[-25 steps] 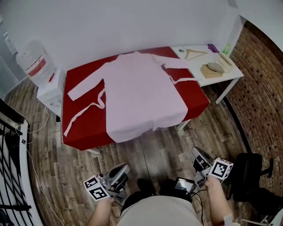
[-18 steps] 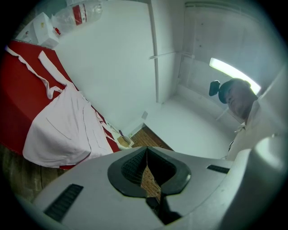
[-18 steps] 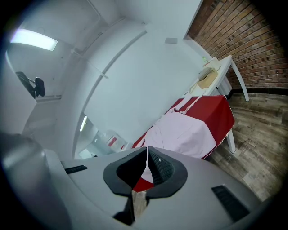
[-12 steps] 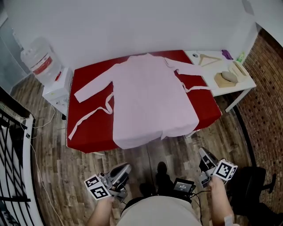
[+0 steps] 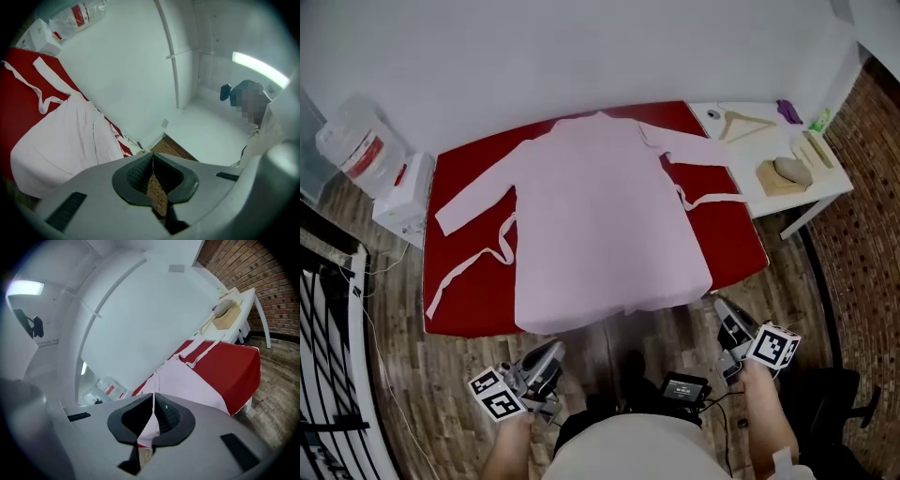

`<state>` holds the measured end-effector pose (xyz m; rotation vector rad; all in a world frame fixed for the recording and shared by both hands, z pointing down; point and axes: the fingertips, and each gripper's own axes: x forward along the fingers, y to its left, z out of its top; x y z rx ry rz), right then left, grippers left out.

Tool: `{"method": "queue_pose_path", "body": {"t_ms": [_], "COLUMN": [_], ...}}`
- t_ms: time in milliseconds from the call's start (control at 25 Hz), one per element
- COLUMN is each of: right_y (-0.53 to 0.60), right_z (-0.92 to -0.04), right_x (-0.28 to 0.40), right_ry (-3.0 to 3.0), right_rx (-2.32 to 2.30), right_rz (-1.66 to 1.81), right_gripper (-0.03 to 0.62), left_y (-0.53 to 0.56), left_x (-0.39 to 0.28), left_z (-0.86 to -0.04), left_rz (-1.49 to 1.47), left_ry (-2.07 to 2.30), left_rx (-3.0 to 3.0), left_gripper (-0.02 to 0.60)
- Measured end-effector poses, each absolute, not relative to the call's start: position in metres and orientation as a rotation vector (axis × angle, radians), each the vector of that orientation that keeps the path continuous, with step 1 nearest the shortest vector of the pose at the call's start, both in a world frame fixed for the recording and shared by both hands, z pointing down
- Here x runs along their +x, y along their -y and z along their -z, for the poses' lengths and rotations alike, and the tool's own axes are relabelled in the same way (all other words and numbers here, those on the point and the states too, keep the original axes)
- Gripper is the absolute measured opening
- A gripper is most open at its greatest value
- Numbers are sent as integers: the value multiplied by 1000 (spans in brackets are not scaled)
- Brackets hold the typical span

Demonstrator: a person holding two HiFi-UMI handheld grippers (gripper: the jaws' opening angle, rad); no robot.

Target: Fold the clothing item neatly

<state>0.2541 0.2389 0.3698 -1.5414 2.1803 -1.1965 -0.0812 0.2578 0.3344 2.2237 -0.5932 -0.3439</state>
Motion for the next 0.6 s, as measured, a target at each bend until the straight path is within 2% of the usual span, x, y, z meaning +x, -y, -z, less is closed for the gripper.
{"method": "queue_pose_path", "body": {"t_ms": [600], "right_y": [-166], "right_z": [-369], "right_x": [269], "right_ry": [-2172], "right_rx": [-1581], "right_rz": [1216], "right_gripper": [15], "left_y": [-185], "left_x": [-73], "left_z": [-341], "left_rz": [305], "left_ry": [603], "left_rx": [2235], "left_gripper": [5]}}
